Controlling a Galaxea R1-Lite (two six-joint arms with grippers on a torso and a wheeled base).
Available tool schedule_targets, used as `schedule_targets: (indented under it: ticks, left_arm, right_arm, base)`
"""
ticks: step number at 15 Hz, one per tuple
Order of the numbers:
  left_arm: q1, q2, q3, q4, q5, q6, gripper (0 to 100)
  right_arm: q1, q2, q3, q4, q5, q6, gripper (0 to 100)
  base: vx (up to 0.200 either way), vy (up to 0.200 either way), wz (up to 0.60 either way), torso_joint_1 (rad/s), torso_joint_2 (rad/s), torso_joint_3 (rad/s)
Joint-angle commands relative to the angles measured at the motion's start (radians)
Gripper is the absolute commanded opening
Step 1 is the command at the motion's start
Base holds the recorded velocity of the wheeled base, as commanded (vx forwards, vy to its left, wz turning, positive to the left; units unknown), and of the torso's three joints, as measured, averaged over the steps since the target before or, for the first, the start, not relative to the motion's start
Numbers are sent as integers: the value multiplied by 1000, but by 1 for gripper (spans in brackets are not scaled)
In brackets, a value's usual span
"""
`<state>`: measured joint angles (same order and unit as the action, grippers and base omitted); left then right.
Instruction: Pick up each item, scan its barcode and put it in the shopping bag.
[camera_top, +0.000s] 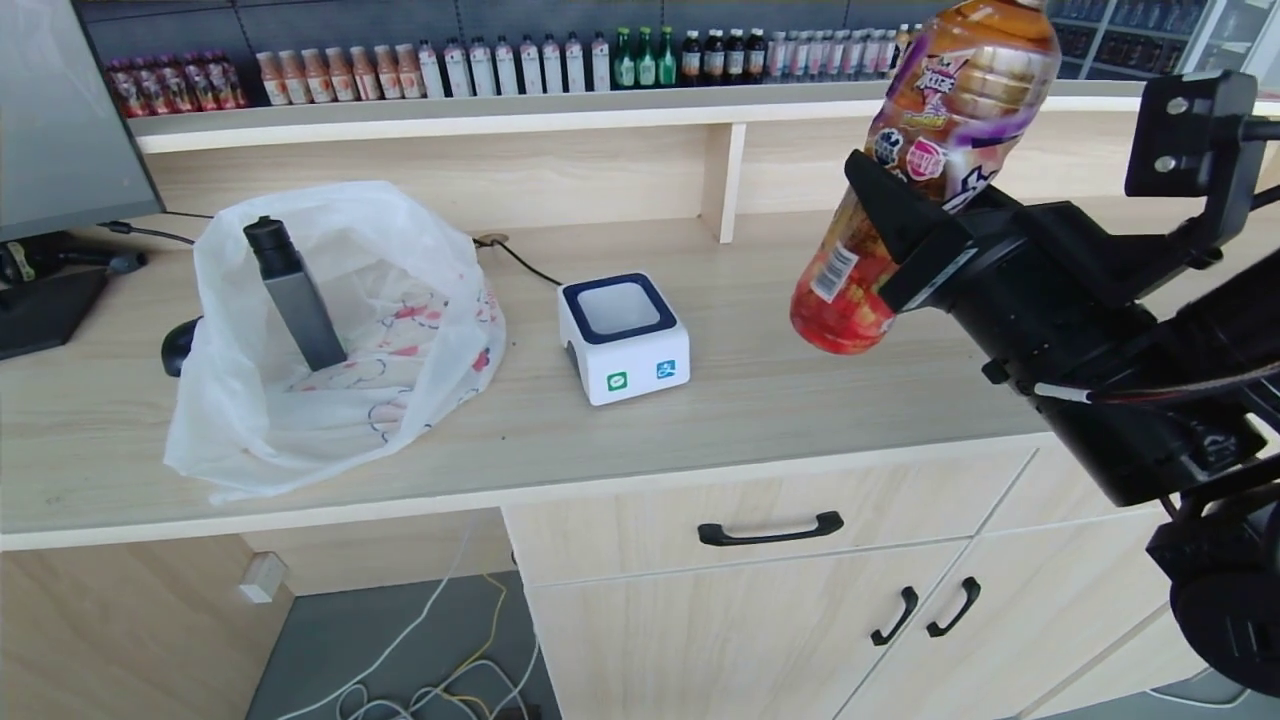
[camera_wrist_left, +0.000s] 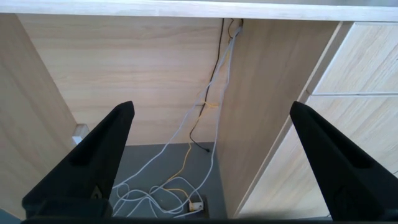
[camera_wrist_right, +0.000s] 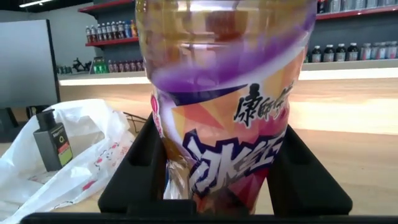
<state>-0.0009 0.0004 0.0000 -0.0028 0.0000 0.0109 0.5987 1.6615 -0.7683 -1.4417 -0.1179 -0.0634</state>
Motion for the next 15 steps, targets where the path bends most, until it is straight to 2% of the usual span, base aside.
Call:
schedule_targets:
  ticks: [1, 9, 14, 15]
  left_arm:
    - [1, 0, 0, 0, 0, 0, 100]
    - [1, 0, 0, 0, 0, -3, 100]
    - [1, 0, 0, 0, 0, -3, 100]
    - [1, 0, 0, 0, 0, -5, 100]
  right_arm:
    - [0, 4, -3, 3, 0, -3, 0]
    - [6, -11, 44, 7, -3, -19, 0]
    - [4, 7, 12, 14, -6, -27, 0]
    - [6, 26, -28, 14, -6, -38, 0]
  base:
    - [0, 200, 0, -2, 2, 2]
    - [0, 200, 0, 1, 2, 2]
    - [0, 0, 0, 0, 0, 0]
    - [0, 0, 0, 0, 0, 0]
